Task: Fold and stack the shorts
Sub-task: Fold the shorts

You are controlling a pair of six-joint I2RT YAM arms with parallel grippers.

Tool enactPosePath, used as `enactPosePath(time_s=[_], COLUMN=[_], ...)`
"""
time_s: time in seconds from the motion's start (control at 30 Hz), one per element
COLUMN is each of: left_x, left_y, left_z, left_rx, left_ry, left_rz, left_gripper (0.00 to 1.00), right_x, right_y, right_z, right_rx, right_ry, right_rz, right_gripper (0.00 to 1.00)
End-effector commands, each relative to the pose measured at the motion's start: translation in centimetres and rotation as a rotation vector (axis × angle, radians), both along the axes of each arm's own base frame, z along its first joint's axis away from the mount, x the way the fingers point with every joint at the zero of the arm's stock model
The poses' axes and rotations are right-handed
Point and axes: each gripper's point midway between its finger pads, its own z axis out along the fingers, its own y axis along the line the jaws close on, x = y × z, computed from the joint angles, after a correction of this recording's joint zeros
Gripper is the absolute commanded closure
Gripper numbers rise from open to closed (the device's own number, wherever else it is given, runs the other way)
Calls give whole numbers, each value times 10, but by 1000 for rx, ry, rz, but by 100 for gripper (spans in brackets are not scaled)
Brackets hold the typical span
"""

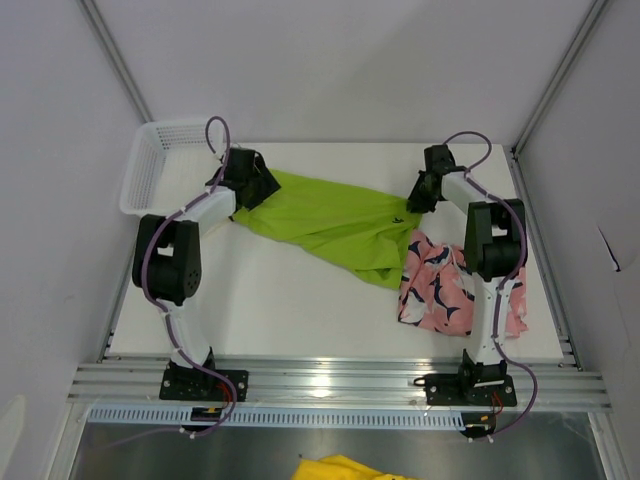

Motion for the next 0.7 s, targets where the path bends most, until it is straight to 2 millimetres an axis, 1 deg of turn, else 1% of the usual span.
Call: enactPosePath(time_s=[0.0,0.03,0.07,0.1,0.13,0.17,0.2,0.23,0.3,0.33,0.37,0.4,0.43,0.47,0.5,0.53,0.57,0.6,0.67], left_x=[10,9,8,9,6,8,7,5,6,6,7,7,6,6,6,7,7,7,7], left_y=[3,4,6,8,10,12,15,20,23,25,26,27,29,30,31,35,36,37,39], left_z=[0,-5,-7,-8,-11,-9,-10,-15,-19,-22,-22,-23,-24,-25,-28,-29,-30,-30,-31], left_rx=[2,7,12,17,25,29,36,46,43,36,33,30,23,24,23,20,14,11,7], left_ry=[-40,-31,-27,-36,-31,-43,-44,-39,-39,-36,-42,-48,-49,-52,-47,-45,-43,-44,-46], left_rz=[28,34,38,48,55,65,73,84,88,86,82,78,73,71,70,75,80,81,85], left_gripper=[35,37,39,40,39,39,38,38,37,37,36,35,35,34,34,34,34,34,33], right_x=[3,3,2,3,-2,-4,-6,-13,-26,-32,-46,-56,-64,-79,-88,-97,-102,-119,-133], right_y=[2,3,6,8,9,12,16,17,28,31,34,42,44,46,49,56,57,57,64], right_z=[2,4,7,21,24,32,42,60,74,93,85,87,87,84,83,81,90,77,76], right_rx=[7,12,16,25,27,31,36,38,37,43,43,55,64,74,92,126,142,154,203], right_ry=[15,10,6,-26,-28,-43,-71,-100,-121,-157,-132,-131,-128,-125,-122,-116,-149,-113,-110], right_rz=[14,18,26,31,36,47,66,76,116,129,145,168,178,189,201,220,226,231,257], right_gripper=[78,77,73,68,63,51,45,37,36,36,37,37,39,40,41,42,43,43,43])
